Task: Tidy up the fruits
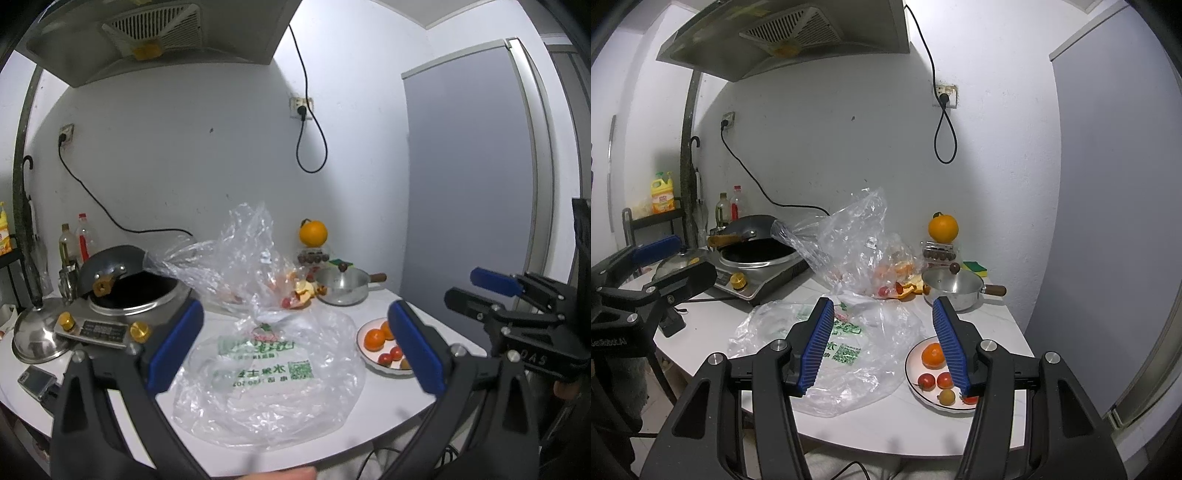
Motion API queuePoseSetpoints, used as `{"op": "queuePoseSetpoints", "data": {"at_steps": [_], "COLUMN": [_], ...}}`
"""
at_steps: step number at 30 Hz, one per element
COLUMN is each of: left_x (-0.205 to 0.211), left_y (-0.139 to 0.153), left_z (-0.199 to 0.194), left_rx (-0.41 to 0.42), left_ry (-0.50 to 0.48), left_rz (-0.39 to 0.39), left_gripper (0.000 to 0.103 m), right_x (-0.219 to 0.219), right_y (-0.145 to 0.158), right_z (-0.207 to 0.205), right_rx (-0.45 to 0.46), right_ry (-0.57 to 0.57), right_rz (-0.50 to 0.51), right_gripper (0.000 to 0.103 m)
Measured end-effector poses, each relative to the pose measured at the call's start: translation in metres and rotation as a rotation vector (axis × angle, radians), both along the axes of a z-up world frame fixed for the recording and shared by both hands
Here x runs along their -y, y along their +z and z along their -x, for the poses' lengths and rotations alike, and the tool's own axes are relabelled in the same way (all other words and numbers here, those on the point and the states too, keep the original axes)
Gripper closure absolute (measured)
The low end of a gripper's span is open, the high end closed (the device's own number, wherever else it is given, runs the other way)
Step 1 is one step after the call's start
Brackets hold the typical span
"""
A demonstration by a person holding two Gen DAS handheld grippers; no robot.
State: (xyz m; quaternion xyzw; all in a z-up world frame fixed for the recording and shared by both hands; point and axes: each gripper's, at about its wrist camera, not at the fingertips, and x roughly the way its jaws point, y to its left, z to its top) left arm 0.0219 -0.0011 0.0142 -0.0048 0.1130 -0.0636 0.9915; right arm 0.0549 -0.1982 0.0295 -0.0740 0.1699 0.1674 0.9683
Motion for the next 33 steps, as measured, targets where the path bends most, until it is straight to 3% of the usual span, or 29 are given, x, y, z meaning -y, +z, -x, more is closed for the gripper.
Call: {"op": "queuePoseSetpoints", "data": {"at_steps": [33], "left_x": [-0.0027], "left_y": [-0.0058], "left_z": [-0.0049], "left_rx": [-0.013], "left_ry": [0.008], "left_rz": [0.003], "left_gripper": [0.002], "right_x": [-0.0011], "right_y": [-0.0051], "right_z": [-0.0005], "right_rx": [-0.008], "right_ry": [0.001], "right_rz": [0.004], "right_gripper": [0.044]}}
